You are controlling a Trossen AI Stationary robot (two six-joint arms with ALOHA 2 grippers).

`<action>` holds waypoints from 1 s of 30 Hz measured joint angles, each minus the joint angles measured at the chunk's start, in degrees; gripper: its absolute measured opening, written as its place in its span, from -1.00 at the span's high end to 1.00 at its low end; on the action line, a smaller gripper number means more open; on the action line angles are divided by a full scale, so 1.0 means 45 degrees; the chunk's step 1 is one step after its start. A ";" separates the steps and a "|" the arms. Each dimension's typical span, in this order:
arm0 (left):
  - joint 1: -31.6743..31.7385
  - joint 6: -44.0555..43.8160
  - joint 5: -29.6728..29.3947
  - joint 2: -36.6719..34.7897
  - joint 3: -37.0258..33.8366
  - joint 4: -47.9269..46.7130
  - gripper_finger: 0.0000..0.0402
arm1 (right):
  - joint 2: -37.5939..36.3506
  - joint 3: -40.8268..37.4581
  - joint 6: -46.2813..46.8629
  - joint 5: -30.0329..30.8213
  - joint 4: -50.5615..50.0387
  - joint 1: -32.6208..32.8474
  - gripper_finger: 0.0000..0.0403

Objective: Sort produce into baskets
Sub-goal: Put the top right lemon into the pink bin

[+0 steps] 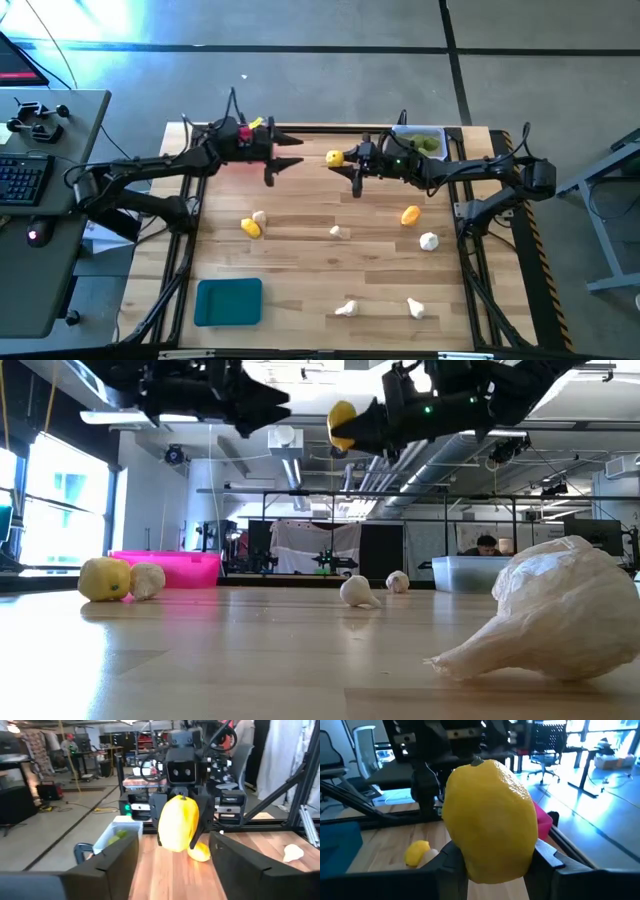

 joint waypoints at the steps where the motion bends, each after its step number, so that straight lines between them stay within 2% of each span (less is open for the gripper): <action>1: -0.0129 0.0001 -0.0007 0.0219 0.0160 -0.0029 -0.18 | 0.0000 0.0067 -0.0031 0.0000 -0.0030 0.0034 0.42; 5: -0.0514 -0.0003 -0.0255 0.1086 0.0811 -0.0022 -0.30 | 0.0005 0.0171 -0.0058 -0.0005 -0.0158 0.0094 0.42; 11: -0.1032 0.0214 -0.0337 0.2259 0.1747 0.0004 -0.35 | 0.0005 0.0178 -0.0019 -0.0007 -0.0122 0.0104 0.42; 18: -0.1206 0.0324 -0.0580 0.3442 0.2749 -0.0067 -0.35 | 0.0005 0.0180 -0.0014 -0.0083 -0.0133 0.0113 0.42; 25: -0.1375 0.0995 0.0068 0.3871 0.3200 -0.0125 -0.35 | 0.0005 0.0180 -0.0014 -0.0102 -0.0213 0.0118 0.42; 30: -0.1806 0.1935 -0.0006 0.3862 0.3208 -0.0106 -0.23 | 0.0005 0.0180 -0.0024 -0.0224 -0.0228 0.0138 0.42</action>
